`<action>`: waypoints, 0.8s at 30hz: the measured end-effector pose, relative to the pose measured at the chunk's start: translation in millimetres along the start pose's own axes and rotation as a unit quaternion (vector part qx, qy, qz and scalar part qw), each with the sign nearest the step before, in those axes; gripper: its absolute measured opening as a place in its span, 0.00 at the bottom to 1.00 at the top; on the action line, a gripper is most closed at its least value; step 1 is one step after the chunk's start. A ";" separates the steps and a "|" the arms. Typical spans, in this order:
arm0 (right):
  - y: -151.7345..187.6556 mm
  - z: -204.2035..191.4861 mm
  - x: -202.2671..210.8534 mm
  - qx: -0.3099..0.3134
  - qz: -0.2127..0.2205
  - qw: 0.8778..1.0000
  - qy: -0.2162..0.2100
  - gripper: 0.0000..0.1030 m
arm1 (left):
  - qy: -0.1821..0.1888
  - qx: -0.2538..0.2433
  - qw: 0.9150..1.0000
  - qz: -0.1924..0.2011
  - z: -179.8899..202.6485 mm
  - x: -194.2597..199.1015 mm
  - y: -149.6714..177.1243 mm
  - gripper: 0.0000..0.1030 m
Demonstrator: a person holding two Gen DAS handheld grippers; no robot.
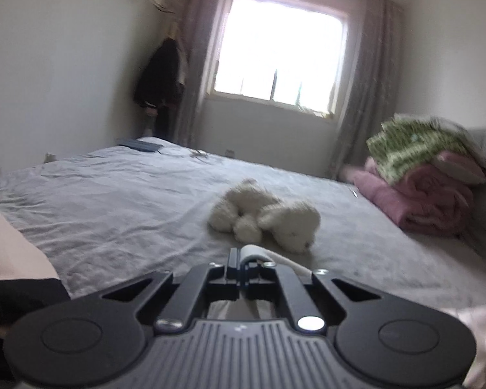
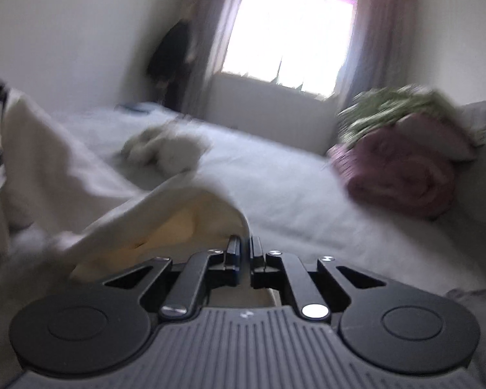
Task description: Fold clothes
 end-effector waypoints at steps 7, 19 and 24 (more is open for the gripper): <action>-39.0 18.4 46.3 0.020 0.079 0.992 0.093 0.05 | -0.004 0.005 0.998 0.058 10.8 31.0 -20.6 0.02; -110.4 61.6 131.3 -0.100 0.179 0.978 0.042 0.05 | 0.046 0.080 0.980 0.176 33.3 132.3 -90.7 0.02; -131.6 69.0 171.1 -0.122 0.234 0.964 0.046 0.05 | 0.083 0.088 0.971 0.207 50.4 172.1 -115.7 0.02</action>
Point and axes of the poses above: each gripper's, at about its wrist camera, not at the fingertips, and x roughly against the way its jaws point, z to its right, y to its underside, the point moved 7 cm from there along -x, roughly the way its jaws point, and after that the axes turned 1 degree about -z, right-handed, at the moved point
